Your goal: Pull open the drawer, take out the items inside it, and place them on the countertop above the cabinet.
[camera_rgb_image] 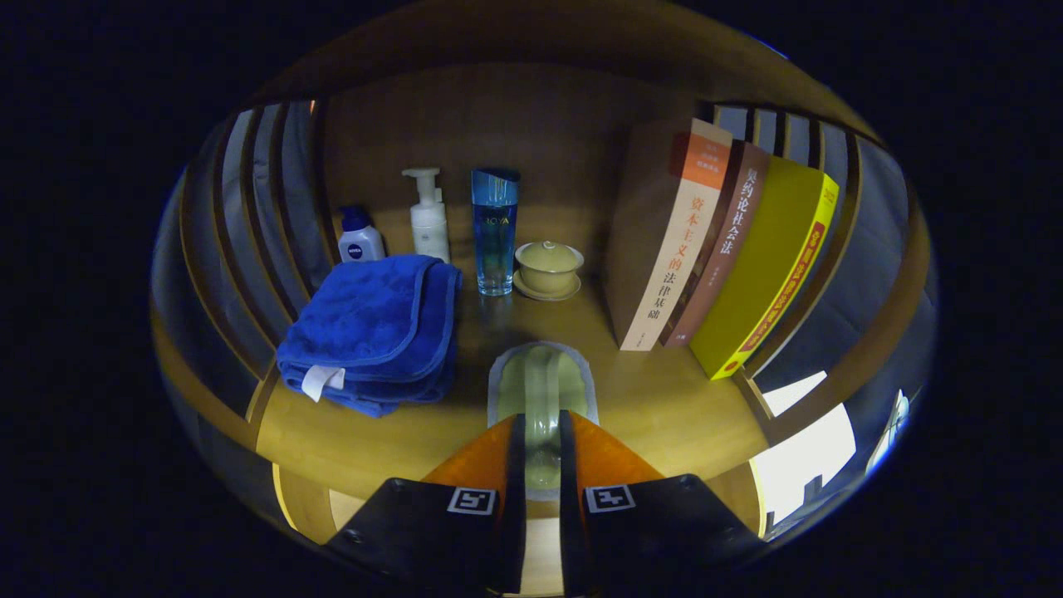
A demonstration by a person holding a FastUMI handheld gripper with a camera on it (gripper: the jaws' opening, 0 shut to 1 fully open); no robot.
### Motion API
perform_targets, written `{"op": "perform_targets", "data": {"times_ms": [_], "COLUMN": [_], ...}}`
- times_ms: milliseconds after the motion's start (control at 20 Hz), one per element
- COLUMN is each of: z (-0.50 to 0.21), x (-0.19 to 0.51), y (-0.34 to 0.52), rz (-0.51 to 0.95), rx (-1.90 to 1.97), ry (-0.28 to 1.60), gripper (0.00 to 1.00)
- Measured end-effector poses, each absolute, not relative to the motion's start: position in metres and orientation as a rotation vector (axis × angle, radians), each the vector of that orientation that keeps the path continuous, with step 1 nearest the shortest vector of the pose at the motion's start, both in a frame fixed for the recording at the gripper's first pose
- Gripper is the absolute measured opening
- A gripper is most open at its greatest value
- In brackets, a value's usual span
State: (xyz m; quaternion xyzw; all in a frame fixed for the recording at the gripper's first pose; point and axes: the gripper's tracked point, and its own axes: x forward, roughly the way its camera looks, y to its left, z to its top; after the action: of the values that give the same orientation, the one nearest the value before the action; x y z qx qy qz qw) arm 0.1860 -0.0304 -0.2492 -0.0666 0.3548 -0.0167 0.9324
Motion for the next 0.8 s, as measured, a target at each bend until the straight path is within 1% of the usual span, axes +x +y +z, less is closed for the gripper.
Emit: {"op": "perform_targets", "data": {"times_ms": [250,350,400,450,600,800], "z": [-0.260,-0.258,-0.256,-0.248,-0.227,-0.201], "x": [0.195,0.196,0.196,0.195,0.193,0.180], "y": [-0.030,-0.028,-0.026,-0.023,-0.020,-0.015], "rz": [-0.025,-0.021,-0.014,-0.011,0.005,0.012], "rx": [-0.157,-0.165,-0.155,-0.147,-0.169,-0.187], "ry": [0.741,0.732,0.717,0.700,0.630,0.536], "gripper": [0.26,0.28,0.33,0.35,0.75,0.94]}}
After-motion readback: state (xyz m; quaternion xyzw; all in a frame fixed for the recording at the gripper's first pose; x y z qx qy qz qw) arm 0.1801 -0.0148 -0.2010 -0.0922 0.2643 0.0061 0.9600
